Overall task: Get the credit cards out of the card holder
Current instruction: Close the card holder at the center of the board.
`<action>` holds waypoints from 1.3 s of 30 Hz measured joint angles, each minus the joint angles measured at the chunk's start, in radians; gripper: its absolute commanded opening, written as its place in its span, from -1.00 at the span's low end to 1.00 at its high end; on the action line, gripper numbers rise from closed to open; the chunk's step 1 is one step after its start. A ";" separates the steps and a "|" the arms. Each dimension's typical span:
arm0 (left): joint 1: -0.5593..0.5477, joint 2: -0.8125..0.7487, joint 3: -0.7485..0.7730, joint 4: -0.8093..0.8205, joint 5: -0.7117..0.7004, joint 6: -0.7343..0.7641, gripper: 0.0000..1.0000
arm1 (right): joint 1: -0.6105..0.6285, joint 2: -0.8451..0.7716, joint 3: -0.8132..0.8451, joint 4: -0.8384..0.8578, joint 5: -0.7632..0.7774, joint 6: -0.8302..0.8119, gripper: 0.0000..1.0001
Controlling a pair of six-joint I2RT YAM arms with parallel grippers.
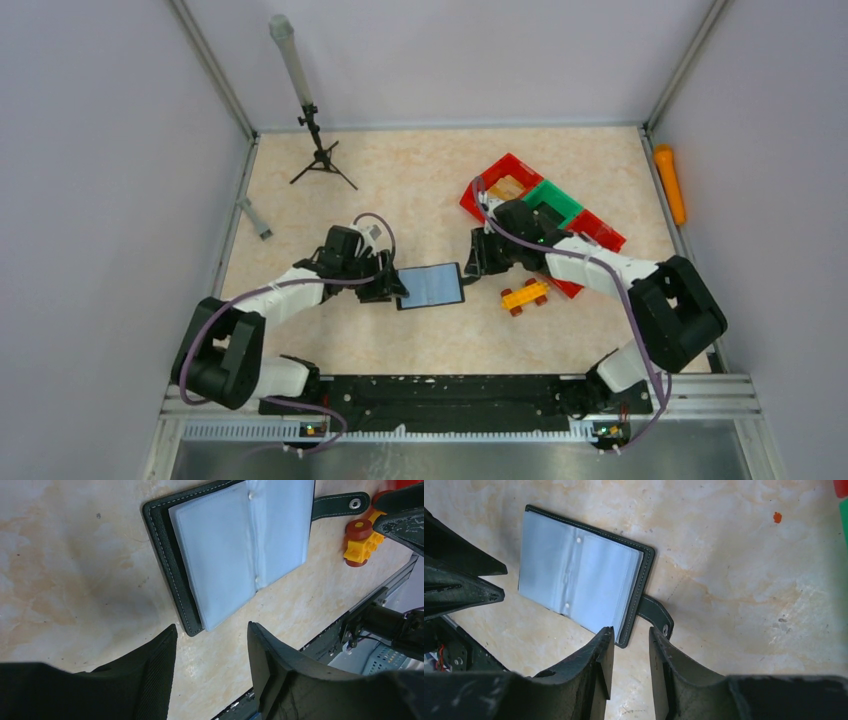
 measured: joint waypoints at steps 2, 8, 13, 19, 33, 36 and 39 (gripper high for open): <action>0.000 0.025 0.000 0.016 0.003 -0.001 0.12 | 0.000 0.015 0.000 0.011 0.001 0.005 -0.38; 0.000 0.066 0.000 0.042 0.003 -0.008 0.10 | 0.003 0.063 0.000 0.013 0.013 0.005 -0.27; 0.000 0.097 0.000 0.070 0.013 -0.018 0.07 | 0.021 0.099 0.000 0.013 0.014 0.005 -0.16; 0.000 0.132 0.000 0.121 0.053 -0.023 0.04 | 0.034 0.142 0.000 0.014 0.005 0.006 -0.09; 0.002 0.239 0.042 0.170 0.127 -0.030 -0.31 | 0.033 0.195 0.000 0.105 -0.077 0.047 -0.64; 0.002 0.251 0.045 0.181 0.137 -0.032 -0.31 | 0.033 0.197 -0.004 0.116 -0.108 0.057 -0.64; 0.002 0.253 0.047 0.183 0.140 -0.032 -0.31 | 0.033 0.197 -0.012 0.138 -0.134 0.066 -0.63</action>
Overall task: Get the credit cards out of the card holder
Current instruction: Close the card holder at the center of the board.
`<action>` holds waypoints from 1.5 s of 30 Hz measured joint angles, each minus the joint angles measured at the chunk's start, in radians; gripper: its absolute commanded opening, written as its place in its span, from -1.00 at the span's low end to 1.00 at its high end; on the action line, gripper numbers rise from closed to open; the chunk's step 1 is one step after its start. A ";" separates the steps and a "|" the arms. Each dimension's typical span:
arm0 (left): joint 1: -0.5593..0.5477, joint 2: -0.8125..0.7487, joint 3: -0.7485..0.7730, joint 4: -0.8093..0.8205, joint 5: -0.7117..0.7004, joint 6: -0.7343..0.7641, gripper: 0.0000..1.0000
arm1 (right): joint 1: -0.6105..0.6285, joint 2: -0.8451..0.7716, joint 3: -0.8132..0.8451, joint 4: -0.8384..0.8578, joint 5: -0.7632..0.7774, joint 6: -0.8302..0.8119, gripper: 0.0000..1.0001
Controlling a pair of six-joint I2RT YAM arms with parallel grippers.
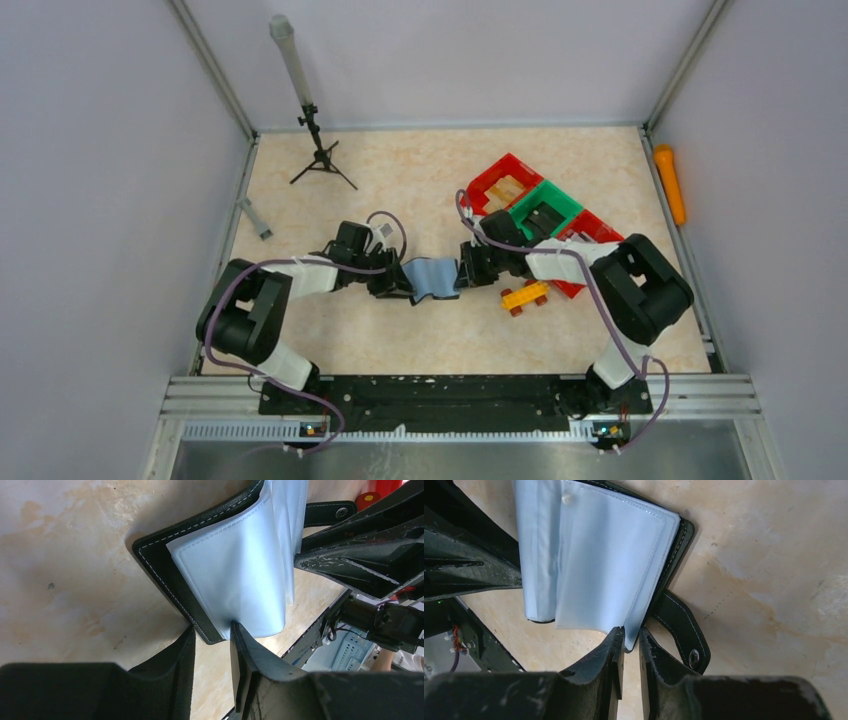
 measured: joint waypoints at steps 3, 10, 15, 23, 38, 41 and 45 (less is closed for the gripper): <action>0.000 0.000 0.000 0.008 0.000 -0.004 -0.31 | 0.000 0.000 -0.011 0.024 -0.027 0.012 -0.64; 0.000 -0.007 0.006 -0.007 -0.026 0.007 -0.29 | 0.000 -0.022 -0.026 0.074 -0.094 0.049 -0.66; -0.011 -0.067 0.024 -0.109 -0.155 0.050 -0.28 | 0.000 -0.095 -0.026 0.079 -0.096 0.052 -0.69; -0.052 -0.110 0.055 -0.220 -0.306 0.095 -0.28 | 0.001 -0.186 -0.026 0.071 -0.082 0.037 -0.49; -0.077 -0.177 0.085 -0.327 -0.477 0.136 -0.16 | 0.003 -0.250 0.000 -0.211 0.285 -0.082 0.06; -0.077 -0.180 0.085 -0.326 -0.473 0.140 -0.16 | 0.003 -0.205 0.023 -0.217 0.315 -0.090 -0.01; -0.078 -0.193 0.085 -0.312 -0.443 0.143 -0.15 | 0.003 -0.139 0.035 -0.205 0.335 -0.098 -0.11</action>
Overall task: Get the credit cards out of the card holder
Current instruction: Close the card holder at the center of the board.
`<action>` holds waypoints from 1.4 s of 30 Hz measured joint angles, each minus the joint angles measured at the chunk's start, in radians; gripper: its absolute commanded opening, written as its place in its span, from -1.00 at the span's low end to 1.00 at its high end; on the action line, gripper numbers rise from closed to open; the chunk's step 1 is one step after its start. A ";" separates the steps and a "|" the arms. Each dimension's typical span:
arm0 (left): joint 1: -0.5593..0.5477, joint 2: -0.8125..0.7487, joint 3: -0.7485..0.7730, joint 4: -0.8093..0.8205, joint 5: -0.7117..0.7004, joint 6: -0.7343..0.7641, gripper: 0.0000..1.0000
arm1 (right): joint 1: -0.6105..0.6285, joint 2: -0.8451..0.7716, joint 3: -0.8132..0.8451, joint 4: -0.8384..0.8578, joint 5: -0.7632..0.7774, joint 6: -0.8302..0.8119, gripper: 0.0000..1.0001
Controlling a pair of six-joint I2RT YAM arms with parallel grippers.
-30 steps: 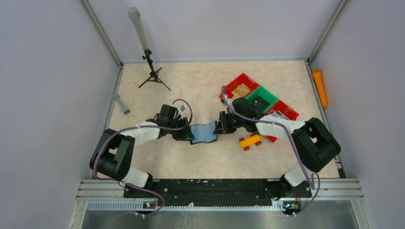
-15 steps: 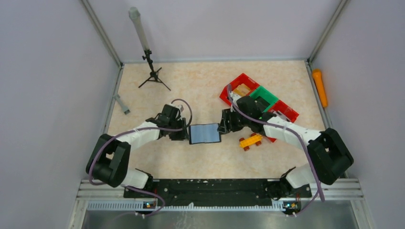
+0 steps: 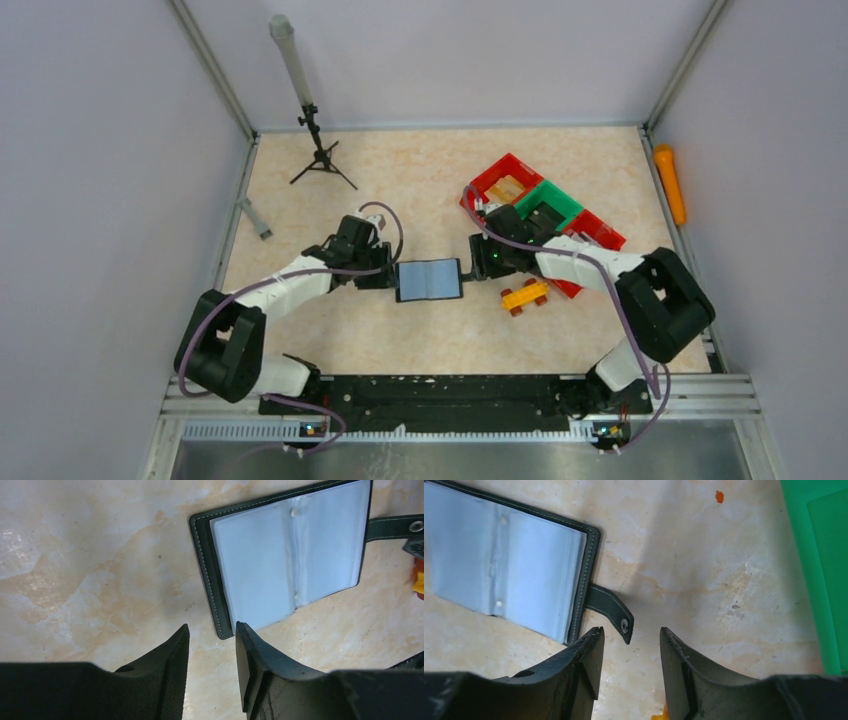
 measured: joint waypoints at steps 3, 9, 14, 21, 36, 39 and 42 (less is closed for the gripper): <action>0.000 -0.002 0.000 0.018 0.020 0.000 -0.15 | 0.000 0.046 0.006 0.004 0.009 -0.002 -0.43; 0.002 0.048 0.000 0.065 0.065 -0.001 -0.15 | 0.000 0.068 0.017 0.016 -0.015 -0.007 -1.00; 0.003 0.116 0.003 0.099 0.111 -0.006 -0.18 | 0.000 0.029 0.019 0.020 -0.083 -0.008 -1.00; 0.005 0.217 0.075 0.142 0.166 -0.016 -0.26 | 0.000 -0.031 0.032 0.080 -0.262 0.014 -1.00; -0.011 0.239 0.052 0.221 0.263 -0.032 -0.31 | 0.001 0.145 0.023 0.595 -0.608 0.293 -0.73; -0.011 0.222 0.027 0.247 0.267 -0.043 -0.29 | 0.003 0.196 0.023 0.663 -0.619 0.333 -0.49; -0.009 0.182 -0.004 0.237 0.246 -0.050 -0.29 | 0.003 0.216 0.017 0.692 -0.619 0.344 -0.25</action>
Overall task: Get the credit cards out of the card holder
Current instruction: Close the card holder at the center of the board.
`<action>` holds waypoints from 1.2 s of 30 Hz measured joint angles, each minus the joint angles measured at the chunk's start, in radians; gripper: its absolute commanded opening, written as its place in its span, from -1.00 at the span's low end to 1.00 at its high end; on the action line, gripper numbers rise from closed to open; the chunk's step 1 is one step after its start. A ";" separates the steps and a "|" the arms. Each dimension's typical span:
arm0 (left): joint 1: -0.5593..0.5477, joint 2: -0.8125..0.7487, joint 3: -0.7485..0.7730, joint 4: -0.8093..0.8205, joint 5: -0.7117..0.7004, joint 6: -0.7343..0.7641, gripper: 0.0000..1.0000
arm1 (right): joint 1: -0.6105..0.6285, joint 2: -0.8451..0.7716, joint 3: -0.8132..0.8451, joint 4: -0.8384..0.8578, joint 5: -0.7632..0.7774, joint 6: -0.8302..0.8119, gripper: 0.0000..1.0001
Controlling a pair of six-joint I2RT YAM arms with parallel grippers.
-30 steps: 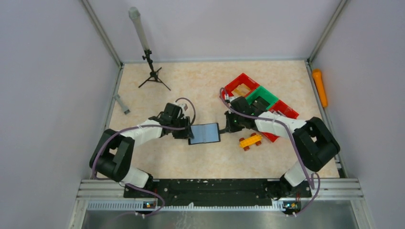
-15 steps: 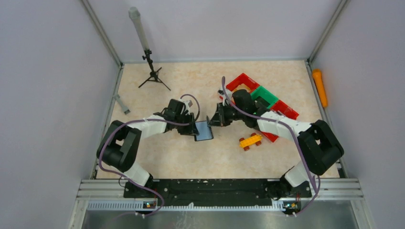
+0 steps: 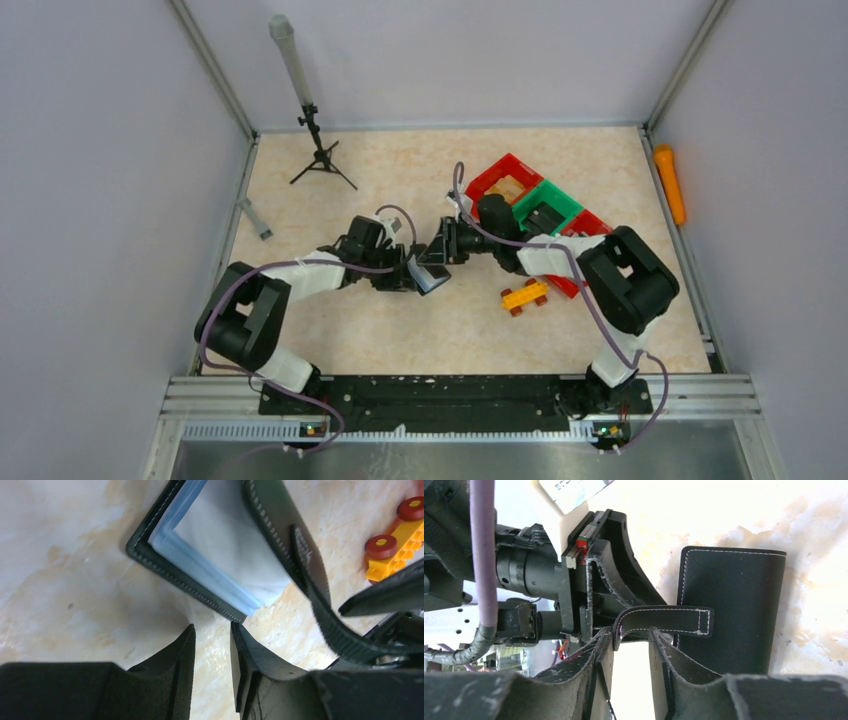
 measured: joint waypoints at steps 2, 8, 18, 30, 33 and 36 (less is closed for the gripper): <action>0.002 -0.024 -0.010 -0.024 -0.024 0.000 -0.28 | 0.000 0.002 -0.001 -0.002 0.007 -0.005 -0.10; 0.014 -0.111 -0.049 -0.090 -0.082 0.000 -0.28 | 0.000 0.002 -0.001 -0.031 0.055 -0.049 -0.05; 0.026 -0.223 -0.057 -0.176 -0.132 0.001 -0.25 | 0.000 0.076 -0.035 -0.058 0.079 -0.055 0.32; 0.034 -0.272 -0.049 -0.230 -0.153 0.004 -0.25 | 0.004 0.058 -0.023 -0.099 0.063 -0.074 0.36; 0.034 -0.272 -0.043 -0.232 -0.150 0.004 -0.24 | 0.005 0.009 -0.017 -0.180 0.075 -0.107 0.52; 0.034 -0.272 -0.040 -0.232 -0.148 0.004 -0.22 | 0.005 -0.048 -0.011 -0.241 0.080 -0.129 0.78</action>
